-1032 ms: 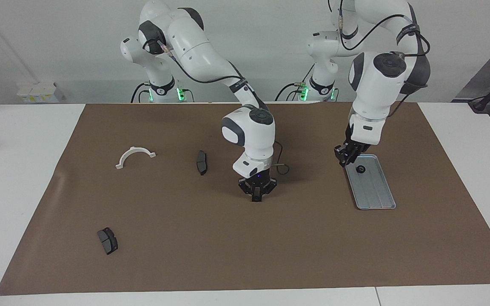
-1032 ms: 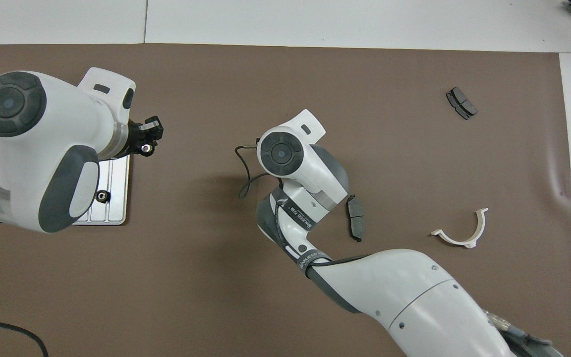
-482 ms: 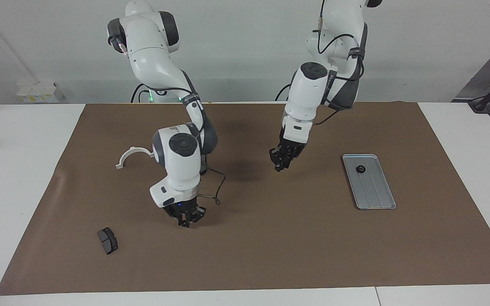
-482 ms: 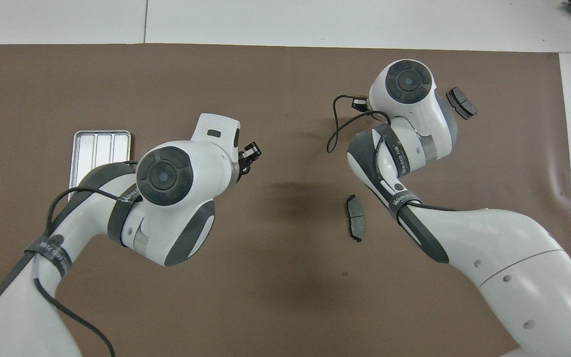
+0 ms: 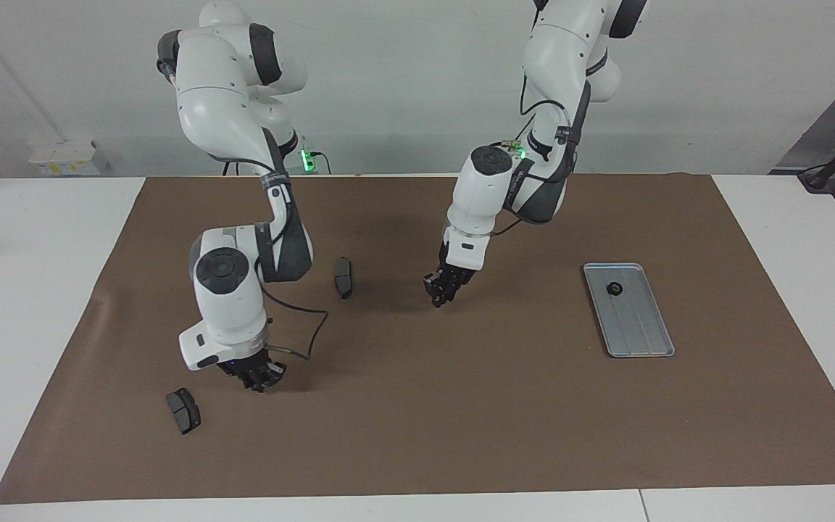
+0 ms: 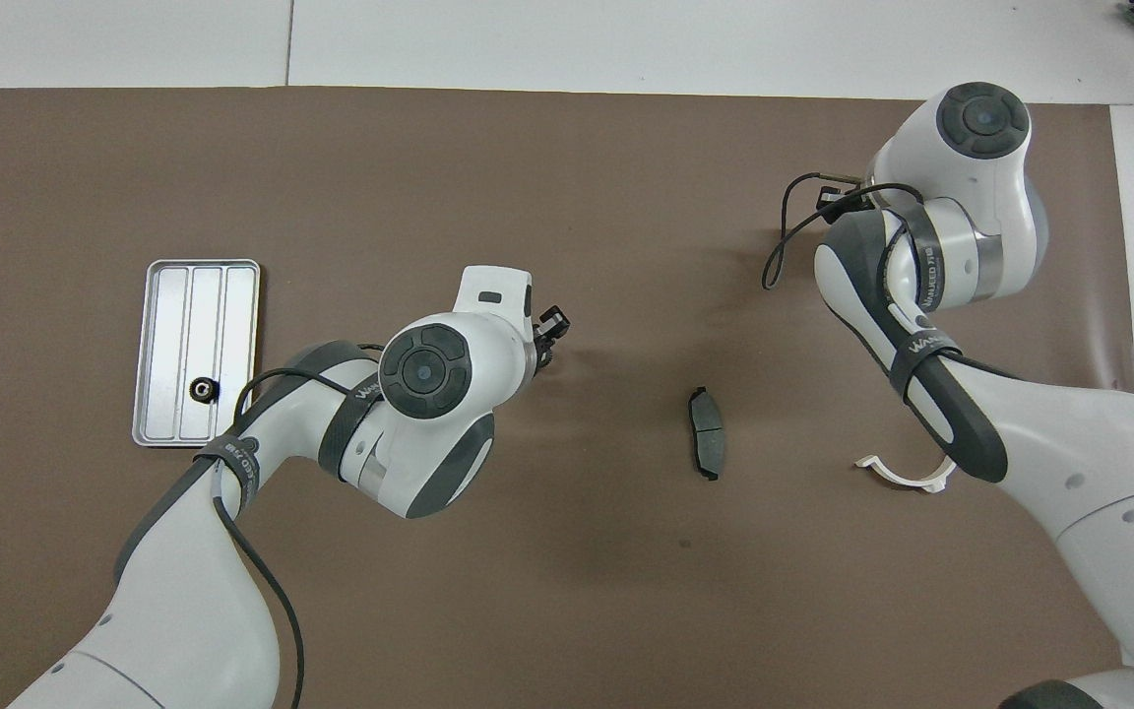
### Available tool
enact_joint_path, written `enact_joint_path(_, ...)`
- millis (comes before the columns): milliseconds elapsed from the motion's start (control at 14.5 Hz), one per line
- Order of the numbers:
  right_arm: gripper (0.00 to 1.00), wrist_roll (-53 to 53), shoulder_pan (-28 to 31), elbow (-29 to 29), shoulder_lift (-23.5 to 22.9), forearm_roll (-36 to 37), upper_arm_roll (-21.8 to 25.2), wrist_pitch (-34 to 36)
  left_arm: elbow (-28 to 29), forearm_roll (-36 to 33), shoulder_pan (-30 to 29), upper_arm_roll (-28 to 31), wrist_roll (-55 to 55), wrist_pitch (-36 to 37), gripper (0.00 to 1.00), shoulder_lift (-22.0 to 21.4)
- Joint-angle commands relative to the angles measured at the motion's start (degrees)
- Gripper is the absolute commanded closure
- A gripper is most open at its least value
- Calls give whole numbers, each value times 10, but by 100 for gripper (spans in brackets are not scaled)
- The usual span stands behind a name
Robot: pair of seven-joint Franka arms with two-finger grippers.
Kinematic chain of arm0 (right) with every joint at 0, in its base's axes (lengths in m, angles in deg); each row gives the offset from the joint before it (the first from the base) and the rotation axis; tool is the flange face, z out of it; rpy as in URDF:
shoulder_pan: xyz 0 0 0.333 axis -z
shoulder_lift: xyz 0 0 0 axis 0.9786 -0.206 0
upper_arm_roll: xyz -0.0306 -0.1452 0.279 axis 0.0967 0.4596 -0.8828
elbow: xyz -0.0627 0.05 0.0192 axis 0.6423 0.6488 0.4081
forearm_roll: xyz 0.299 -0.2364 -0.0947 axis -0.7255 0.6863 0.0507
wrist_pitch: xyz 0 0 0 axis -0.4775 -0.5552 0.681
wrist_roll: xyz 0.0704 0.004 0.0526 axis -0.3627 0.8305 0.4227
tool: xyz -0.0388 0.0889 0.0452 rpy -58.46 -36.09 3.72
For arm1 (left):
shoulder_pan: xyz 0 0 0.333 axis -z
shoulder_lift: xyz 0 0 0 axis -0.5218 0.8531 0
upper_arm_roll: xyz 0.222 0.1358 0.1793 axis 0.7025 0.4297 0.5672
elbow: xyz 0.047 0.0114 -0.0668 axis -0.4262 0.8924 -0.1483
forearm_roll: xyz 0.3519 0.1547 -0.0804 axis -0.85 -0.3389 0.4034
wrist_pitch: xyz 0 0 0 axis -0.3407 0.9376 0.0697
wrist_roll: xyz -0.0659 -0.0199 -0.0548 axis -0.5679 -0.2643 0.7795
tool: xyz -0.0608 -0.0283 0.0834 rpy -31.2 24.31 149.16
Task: Place bearing gear from tray to pile
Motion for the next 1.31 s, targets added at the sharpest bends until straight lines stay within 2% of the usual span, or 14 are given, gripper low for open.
enact_joint_path(0, 89, -10, 15, -20, 17, -10, -10, 13, -3, -1, 9, 10, -13, 3, 13, -2)
enact_joint_path(69, 64, -10, 15, -22, 19, -11, -10, 14, -3, -1, 9, 12, -13, 9, 1, -4)
enact_joint_path(138, 42, -6, 15, -25, 20, -10, -10, 14, -5, -1, 5, 14, -12, 29, 0, -10)
enact_joint_path(275, 25, -3, 14, -24, 23, -10, -10, 20, -7, -2, -21, 20, -4, 96, 0, -61)
enact_joint_path(344, 21, -2, 13, -25, 30, -10, -10, 24, -7, -2, -42, 21, 4, 126, 0, -81)
enact_joint_path(482, 18, -3, 7, -25, 49, -10, -11, 37, -7, -3, -89, 21, 68, 173, 0, -110)
enact_joint_path(550, 11, -4, 4, -25, 58, -10, -14, 37, -7, -3, -117, 20, 112, 200, 0, -122)
enact_joint_path(757, 3, 9, -3, -24, 68, -28, -58, 23, -7, -3, -194, 20, 252, 263, 0, -137)
enact_joint_path(963, 3, 54, -63, -21, 69, -29, -66, -18, 8, -3, -278, 20, 378, 264, 0, -142)
enact_joint_path(1101, 2, 114, -104, -22, 69, -29, -66, -32, 50, -3, -330, 20, 472, 249, 0, -159)
enact_joint_path(1238, 2, 148, -142, -24, 68, -29, -66, -35, 104, -3, -360, 20, 509, 197, 0, -175)
